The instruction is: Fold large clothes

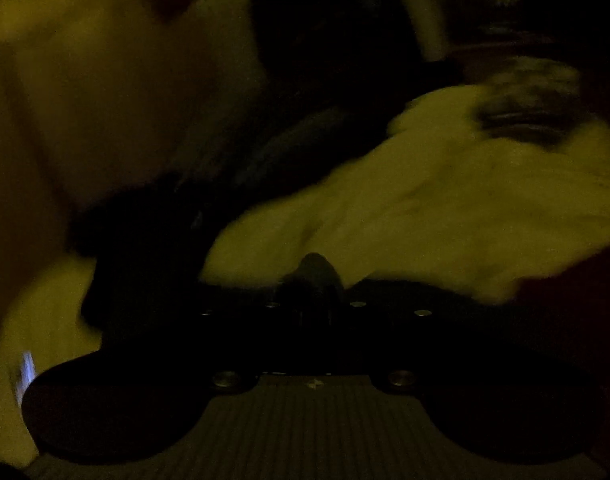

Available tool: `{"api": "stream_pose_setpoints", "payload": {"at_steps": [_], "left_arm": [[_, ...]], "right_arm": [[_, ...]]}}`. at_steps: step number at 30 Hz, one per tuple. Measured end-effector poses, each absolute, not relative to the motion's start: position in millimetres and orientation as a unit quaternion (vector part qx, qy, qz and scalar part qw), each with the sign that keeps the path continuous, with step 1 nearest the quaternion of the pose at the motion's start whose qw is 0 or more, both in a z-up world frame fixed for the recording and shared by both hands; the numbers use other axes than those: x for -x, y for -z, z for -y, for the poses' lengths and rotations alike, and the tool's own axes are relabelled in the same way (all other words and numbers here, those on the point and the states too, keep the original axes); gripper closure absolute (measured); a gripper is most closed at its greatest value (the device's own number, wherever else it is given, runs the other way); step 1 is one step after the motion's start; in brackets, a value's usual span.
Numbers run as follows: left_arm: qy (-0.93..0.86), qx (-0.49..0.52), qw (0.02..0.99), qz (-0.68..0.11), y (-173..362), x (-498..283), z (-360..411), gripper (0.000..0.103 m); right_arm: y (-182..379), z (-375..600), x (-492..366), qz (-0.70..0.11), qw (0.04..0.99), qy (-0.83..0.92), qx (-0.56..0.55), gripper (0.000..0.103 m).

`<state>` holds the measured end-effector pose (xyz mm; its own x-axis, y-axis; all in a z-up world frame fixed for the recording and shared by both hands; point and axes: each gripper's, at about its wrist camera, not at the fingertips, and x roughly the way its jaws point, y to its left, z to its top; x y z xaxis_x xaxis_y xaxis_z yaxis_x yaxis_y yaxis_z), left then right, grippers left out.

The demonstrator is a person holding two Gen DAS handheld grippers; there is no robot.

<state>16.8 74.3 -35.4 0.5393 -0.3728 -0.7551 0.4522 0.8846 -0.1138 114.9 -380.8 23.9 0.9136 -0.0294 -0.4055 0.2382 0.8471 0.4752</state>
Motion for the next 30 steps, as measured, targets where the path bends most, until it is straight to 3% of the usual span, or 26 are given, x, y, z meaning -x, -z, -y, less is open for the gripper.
{"api": "stream_pose_setpoints", "payload": {"at_steps": [3, 4, 5, 10, 16, 17, 20, 22, 24, 26, 30], "left_arm": [[0.232, -0.040, 0.876, -0.422, 34, -18, -75, 0.017], [0.228, -0.027, 0.876, -0.423, 32, -19, -76, 0.002], [0.226, -0.016, 0.877, -0.424, 30, -19, -77, 0.000], [0.222, -0.029, 0.895, -0.387, 8, -11, -74, 0.000], [0.184, -0.102, 0.901, -0.380, 6, -3, -64, 0.000], [0.190, -0.096, 0.898, -0.385, 6, -2, -65, 0.000], [0.217, -0.057, 0.889, -0.399, 2, 1, -74, 0.000], [0.229, -0.048, 0.885, -0.402, -3, 4, -74, 0.000], [0.227, -0.075, 0.889, -0.391, -6, 9, -69, 0.000], [0.216, -0.106, 0.892, -0.382, -7, 13, -66, 0.000], [0.216, -0.114, 0.879, -0.409, 5, 12, -64, 0.000]], "right_arm": [[-32, 454, -73, -0.133, 0.913, 0.161, -0.351, 0.092], [-33, 477, -55, -0.118, 0.903, 0.201, -0.362, 0.092], [-33, 492, -44, -0.114, 0.896, 0.227, -0.365, 0.092], [-6, 543, 15, -0.109, 0.854, 0.332, -0.386, 0.091], [35, 543, 35, -0.115, 0.837, 0.329, -0.421, 0.089], [37, 545, 34, -0.120, 0.832, 0.321, -0.436, 0.084], [41, 544, 44, -0.101, 0.808, 0.307, -0.492, 0.058], [30, 533, 48, -0.091, 0.819, 0.307, -0.476, 0.053], [11, 515, 47, -0.093, 0.848, 0.299, -0.427, 0.034], [-7, 495, 40, -0.094, 0.882, 0.260, -0.382, 0.025], [-27, 449, 28, -0.107, 0.922, 0.126, -0.351, 0.017]]}}
